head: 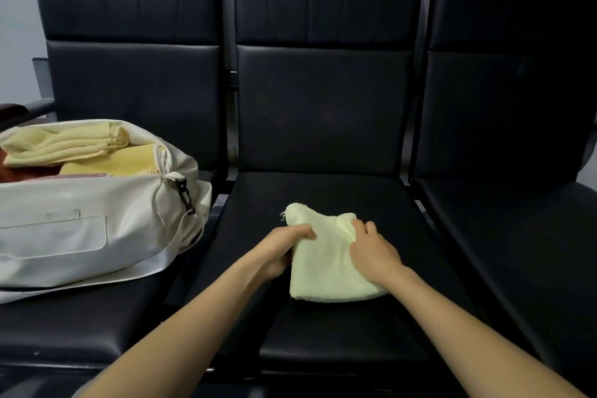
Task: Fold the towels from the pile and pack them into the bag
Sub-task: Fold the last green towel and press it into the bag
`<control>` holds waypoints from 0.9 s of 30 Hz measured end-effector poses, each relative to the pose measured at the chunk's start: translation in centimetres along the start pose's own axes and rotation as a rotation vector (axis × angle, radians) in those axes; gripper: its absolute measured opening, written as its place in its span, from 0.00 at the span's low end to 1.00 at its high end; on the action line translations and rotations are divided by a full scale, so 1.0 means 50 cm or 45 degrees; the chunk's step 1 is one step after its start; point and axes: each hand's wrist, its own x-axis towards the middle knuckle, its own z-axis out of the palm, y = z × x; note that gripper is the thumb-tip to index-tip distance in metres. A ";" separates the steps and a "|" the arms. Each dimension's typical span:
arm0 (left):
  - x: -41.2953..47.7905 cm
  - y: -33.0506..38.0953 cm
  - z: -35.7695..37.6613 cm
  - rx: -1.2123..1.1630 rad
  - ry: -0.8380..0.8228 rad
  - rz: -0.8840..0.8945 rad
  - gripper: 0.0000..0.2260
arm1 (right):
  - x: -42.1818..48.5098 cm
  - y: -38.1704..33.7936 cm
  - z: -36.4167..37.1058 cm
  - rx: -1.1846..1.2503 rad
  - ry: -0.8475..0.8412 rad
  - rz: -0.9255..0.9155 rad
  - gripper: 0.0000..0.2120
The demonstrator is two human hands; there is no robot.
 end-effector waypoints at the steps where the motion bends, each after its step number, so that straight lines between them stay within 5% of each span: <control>1: -0.010 0.008 0.013 -0.093 -0.031 0.011 0.15 | 0.001 -0.002 0.002 0.008 0.009 -0.028 0.23; 3: -0.032 0.028 0.035 -0.191 -0.058 0.056 0.14 | 0.002 -0.010 0.004 0.140 0.042 -0.054 0.20; 6: -0.067 0.067 0.050 -0.198 -0.128 0.172 0.11 | 0.005 -0.035 -0.009 0.734 0.025 0.170 0.23; 10: -0.087 0.104 0.027 -0.222 -0.123 0.215 0.13 | 0.005 -0.049 -0.026 1.817 -0.454 0.348 0.31; 12: -0.088 0.114 0.010 -0.200 -0.040 0.215 0.12 | -0.001 -0.044 -0.035 2.041 -0.599 0.295 0.33; 15: -0.084 0.112 -0.023 -0.024 0.131 0.247 0.09 | 0.002 -0.029 -0.049 2.054 -0.593 0.142 0.30; 19: -0.071 0.091 -0.083 0.144 0.166 0.297 0.06 | 0.005 -0.012 -0.062 2.028 -0.467 0.125 0.43; 24: -0.046 0.052 -0.120 0.350 0.344 0.388 0.22 | -0.006 -0.024 -0.069 1.797 -0.250 0.068 0.35; 27: -0.043 0.043 -0.129 0.354 0.190 0.402 0.19 | -0.006 -0.033 -0.074 1.565 -0.124 -0.070 0.29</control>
